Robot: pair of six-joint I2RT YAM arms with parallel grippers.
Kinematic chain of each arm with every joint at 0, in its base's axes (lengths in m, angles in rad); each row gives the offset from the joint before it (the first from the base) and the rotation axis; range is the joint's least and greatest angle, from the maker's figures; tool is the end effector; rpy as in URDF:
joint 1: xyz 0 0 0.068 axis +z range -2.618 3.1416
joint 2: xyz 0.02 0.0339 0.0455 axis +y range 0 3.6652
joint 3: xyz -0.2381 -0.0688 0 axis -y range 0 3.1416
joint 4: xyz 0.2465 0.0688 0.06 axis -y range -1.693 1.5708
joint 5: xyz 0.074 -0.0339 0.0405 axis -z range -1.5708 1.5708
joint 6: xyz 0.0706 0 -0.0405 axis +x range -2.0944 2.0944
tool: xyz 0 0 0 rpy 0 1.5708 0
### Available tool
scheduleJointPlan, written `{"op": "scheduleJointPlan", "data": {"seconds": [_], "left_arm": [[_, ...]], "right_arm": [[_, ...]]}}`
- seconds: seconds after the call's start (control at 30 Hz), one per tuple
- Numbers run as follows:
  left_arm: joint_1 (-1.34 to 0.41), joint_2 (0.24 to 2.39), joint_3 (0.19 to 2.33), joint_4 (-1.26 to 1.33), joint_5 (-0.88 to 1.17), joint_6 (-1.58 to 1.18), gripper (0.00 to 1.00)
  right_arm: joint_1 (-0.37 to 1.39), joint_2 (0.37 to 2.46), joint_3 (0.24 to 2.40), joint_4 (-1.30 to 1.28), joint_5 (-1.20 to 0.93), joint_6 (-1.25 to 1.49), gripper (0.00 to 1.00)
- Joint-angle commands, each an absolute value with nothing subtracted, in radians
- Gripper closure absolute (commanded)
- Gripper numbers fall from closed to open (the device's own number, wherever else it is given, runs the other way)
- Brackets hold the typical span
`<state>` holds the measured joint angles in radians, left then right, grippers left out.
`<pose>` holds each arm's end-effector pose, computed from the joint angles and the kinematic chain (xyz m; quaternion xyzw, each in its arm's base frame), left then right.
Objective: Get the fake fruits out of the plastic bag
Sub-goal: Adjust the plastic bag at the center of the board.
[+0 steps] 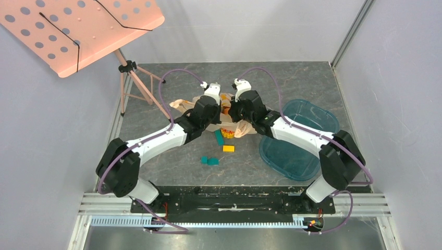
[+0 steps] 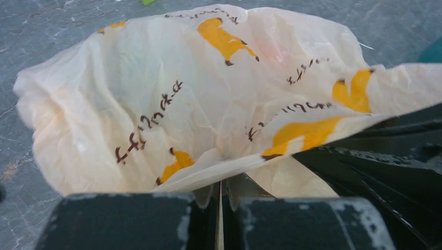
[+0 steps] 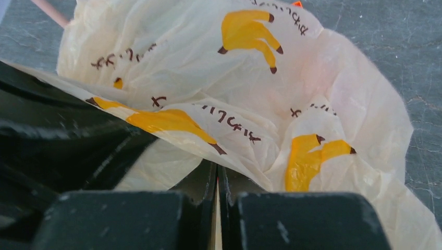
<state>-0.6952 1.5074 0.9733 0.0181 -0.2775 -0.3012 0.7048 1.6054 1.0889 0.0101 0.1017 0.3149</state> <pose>0.2973 -0.2228 0.2073 0.0992 0.8529 -0.1332 0.4950 0.3081 0.2526 0.2119 -0.1414 0.8493 0.2091 0.4637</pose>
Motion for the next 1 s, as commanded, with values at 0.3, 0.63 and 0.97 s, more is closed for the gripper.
{"op": "scheduleJointPlan", "data": {"seconds": [0.3, 0.63, 0.97], "left_arm": [[-0.642, 1.569, 0.853, 0.155, -0.407, -0.340, 0.98], [-0.617, 1.498, 0.759, 0.136, -0.484, -0.362, 0.98], [-0.597, 1.457, 0.746, 0.079, -0.562, -0.393, 0.98]], "right_arm": [[0.653, 1.653, 1.048, 0.042, 0.295, 0.286, 1.00], [0.610, 1.618, 1.019, 0.016, 0.422, 0.206, 0.99], [0.593, 1.547, 1.031, 0.002, 0.442, 0.125, 0.95]]}}
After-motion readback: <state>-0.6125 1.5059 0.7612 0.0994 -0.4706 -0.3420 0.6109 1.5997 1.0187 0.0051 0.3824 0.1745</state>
